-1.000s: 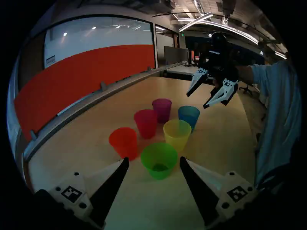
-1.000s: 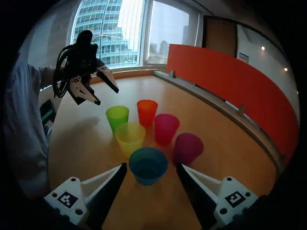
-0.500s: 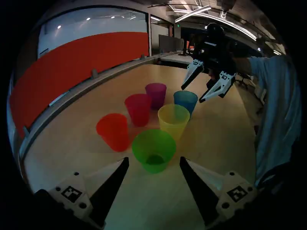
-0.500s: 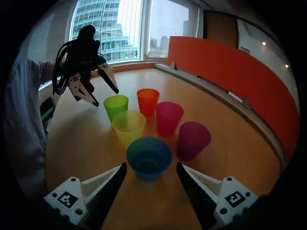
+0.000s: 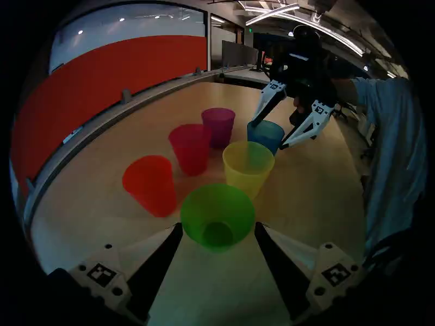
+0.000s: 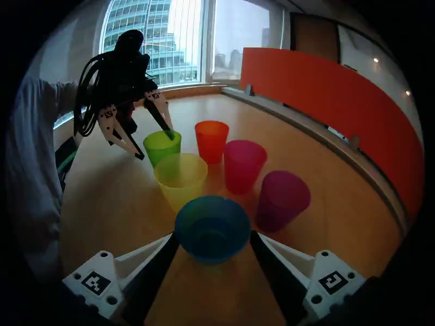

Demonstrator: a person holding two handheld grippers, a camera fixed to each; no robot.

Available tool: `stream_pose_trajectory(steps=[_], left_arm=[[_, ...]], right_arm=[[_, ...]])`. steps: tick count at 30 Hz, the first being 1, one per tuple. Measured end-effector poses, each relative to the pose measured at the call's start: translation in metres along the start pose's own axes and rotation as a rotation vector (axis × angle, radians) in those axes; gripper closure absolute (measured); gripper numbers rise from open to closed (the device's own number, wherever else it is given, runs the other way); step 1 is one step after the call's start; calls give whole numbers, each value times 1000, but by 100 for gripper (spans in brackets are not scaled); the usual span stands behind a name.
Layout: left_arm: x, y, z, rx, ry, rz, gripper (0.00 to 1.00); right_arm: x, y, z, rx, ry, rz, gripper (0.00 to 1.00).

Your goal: Pour water

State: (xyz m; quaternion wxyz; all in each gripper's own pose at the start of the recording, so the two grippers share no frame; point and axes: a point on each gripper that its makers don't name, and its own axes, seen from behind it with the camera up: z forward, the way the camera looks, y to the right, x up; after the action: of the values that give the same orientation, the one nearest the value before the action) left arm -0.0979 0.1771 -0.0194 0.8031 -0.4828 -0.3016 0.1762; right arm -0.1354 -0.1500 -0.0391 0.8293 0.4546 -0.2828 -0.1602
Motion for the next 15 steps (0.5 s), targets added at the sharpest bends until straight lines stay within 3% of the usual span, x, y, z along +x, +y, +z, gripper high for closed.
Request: stream_pose_trajectory(steps=[15], left_arm=[[7,1,14,-17,4,-11,5]], right_arm=[[3,-2,5,10,10,0,0]])
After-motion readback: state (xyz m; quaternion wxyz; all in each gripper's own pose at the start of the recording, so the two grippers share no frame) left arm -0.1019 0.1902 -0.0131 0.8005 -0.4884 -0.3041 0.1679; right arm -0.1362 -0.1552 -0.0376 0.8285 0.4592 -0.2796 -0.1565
